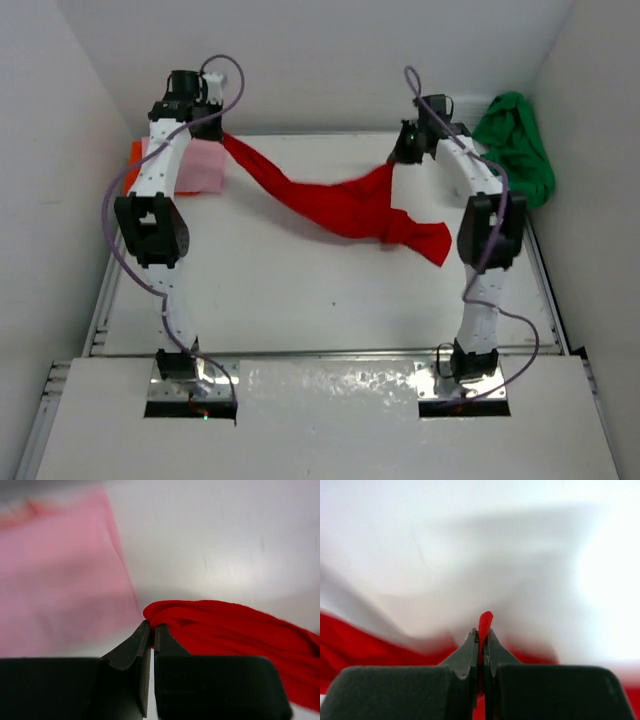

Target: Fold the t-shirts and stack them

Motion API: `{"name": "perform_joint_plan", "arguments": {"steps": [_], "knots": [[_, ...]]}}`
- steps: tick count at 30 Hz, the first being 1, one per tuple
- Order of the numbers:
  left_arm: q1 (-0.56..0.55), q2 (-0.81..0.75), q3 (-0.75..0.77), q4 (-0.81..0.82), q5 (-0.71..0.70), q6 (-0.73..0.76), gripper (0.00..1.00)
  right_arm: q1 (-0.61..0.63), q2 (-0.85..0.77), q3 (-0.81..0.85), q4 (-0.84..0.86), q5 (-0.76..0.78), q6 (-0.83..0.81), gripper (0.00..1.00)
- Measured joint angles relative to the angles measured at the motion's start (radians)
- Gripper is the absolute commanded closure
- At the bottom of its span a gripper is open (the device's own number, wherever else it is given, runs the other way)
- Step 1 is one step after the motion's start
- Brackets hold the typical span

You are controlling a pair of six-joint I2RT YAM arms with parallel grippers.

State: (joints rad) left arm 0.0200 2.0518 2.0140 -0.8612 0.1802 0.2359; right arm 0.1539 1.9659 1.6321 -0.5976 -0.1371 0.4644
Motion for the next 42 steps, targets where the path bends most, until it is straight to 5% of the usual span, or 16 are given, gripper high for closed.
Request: {"name": "perform_joint_plan", "arguments": {"steps": [2, 4, 6, 13, 17, 21, 29, 35, 42], "knots": [[0.002, 0.155, 0.289, 0.061, -0.024, -0.038, 1.00, -0.064, 0.229, 0.346, 0.074, -0.050, 0.120, 1.00], [0.008, 0.144, 0.301, 0.264, -0.038, -0.072, 1.00, -0.140, 0.338, 0.489, 0.313, -0.054, 0.245, 1.00], [0.015, -0.008, 0.182, 0.333, -0.019, -0.095, 1.00, -0.195, 0.291, 0.487, 0.337, -0.029, 0.282, 1.00], [0.008, -0.350, 0.150, 0.504, 0.090, -0.132, 1.00, -0.228, -0.176, 0.406, 0.460, -0.009, 0.265, 1.00], [0.013, -0.491, -0.039, 0.571, 0.121, -0.115, 1.00, -0.184, -0.484, 0.173, 0.602, -0.027, 0.213, 1.00], [0.014, -0.553, -0.294, 0.546, 0.124, -0.064, 1.00, -0.197, -0.676, -0.238, 0.722, -0.031, 0.180, 1.00], [0.016, -0.628, -0.728, 0.215, 0.055, 0.114, 1.00, -0.178, -1.016, -1.050, 0.476, 0.005, 0.156, 1.00], [0.016, -0.728, -0.933, -0.021, 0.015, 0.239, 1.00, -0.169, -1.456, -1.224, 0.254, 0.032, 0.166, 1.00], [0.018, -0.744, -1.155, -0.156, -0.032, 0.291, 1.00, -0.164, -1.548, -1.354, 0.045, 0.009, 0.171, 1.00]]}}
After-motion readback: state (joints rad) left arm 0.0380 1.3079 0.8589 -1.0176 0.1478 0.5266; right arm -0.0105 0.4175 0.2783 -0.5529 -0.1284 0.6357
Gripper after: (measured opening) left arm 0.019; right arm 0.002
